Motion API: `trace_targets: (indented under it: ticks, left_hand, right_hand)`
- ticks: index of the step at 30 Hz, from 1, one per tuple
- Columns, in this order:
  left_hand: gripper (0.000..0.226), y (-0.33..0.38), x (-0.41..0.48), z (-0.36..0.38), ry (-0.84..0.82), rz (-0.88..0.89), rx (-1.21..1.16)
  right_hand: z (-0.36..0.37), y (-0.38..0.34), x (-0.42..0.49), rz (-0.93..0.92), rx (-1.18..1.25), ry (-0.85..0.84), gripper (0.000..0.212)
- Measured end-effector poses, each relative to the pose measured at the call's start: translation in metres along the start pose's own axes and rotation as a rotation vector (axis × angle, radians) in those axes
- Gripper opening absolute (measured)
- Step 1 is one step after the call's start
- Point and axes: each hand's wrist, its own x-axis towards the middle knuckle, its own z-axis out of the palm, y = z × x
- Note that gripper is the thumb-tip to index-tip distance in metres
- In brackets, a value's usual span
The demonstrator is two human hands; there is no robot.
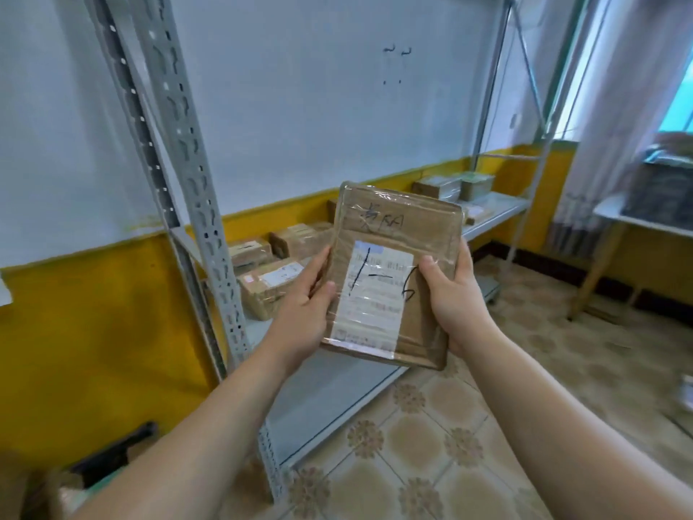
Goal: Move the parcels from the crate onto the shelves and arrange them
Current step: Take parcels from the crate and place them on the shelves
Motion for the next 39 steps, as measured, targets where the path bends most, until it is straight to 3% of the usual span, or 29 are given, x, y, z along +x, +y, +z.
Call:
trace_targets:
  ticks: [5,12,26,31,39]
  left_hand:
    - [0.049,-0.007,0.033,0.058,-0.127,0.000,0.002]
    - [0.068,-0.045,0.113,0.119,-0.258,-0.065,-0.009]
    - [0.075,-0.092,0.280,0.257,-0.515,-0.143,-0.043]
    - [0.074,-0.107,0.312,0.299,-0.484,-0.170,-0.007]
    - [0.063,-0.143,0.333,0.348,-0.251,-0.298,0.048]
  right_hand:
    - [-0.053,0.013,0.034,0.027,0.034,0.117,0.062]
    - [-0.092,0.034,0.116,0.063,-0.060,0.227,0.068]
    - [-0.176,0.046,0.270,0.183,-0.027,0.413,0.067]
    - [-0.206,0.059,0.322,0.241,-0.021,0.350,0.061]
    - [-0.235,0.107,0.418,0.329,-0.075,0.104,0.064]
